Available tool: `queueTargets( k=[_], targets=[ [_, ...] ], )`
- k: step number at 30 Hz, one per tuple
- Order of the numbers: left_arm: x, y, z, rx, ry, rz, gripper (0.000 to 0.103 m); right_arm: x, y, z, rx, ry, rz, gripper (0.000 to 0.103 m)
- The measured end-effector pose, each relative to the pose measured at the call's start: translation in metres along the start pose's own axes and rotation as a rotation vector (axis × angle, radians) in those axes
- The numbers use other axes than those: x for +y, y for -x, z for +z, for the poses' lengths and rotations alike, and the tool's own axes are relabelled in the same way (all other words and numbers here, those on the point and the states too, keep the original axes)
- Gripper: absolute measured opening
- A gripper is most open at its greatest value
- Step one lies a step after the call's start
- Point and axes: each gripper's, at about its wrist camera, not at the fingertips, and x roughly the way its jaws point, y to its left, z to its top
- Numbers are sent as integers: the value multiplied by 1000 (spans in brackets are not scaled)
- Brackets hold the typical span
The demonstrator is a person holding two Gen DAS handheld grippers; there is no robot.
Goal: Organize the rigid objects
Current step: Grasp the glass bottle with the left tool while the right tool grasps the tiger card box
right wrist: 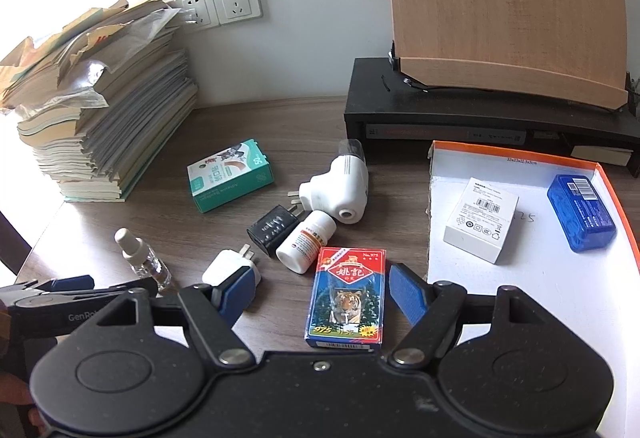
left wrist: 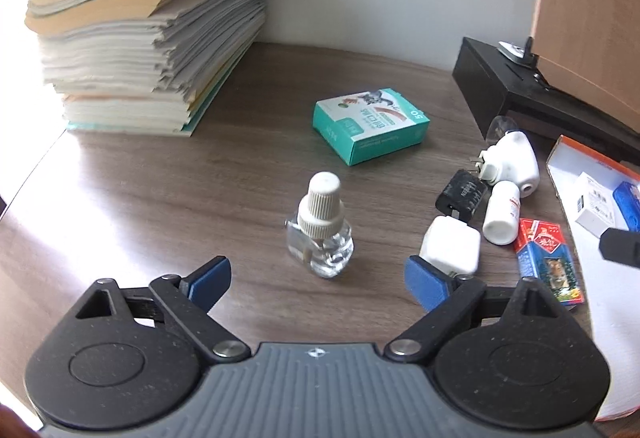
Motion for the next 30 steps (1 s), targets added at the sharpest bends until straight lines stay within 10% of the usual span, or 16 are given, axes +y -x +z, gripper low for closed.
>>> queueTargets(
  k=[10,16,18,30],
  targets=[
    [9,-42,0,-53,-201,-59,94,-8,-8,-6,28,-27,-53,88],
    [8,-50,-7,-67,-230,-122,73,-10,-17,-10,53,-45,-75,88],
    [7,-49,-7,-83,-229,-128,49,-9,-20,-11,62,-45,-78,88],
    [6,-31,-9,-58,-146,-158,49,-7,-42,-11,89,-47,-69,88]
  ],
)
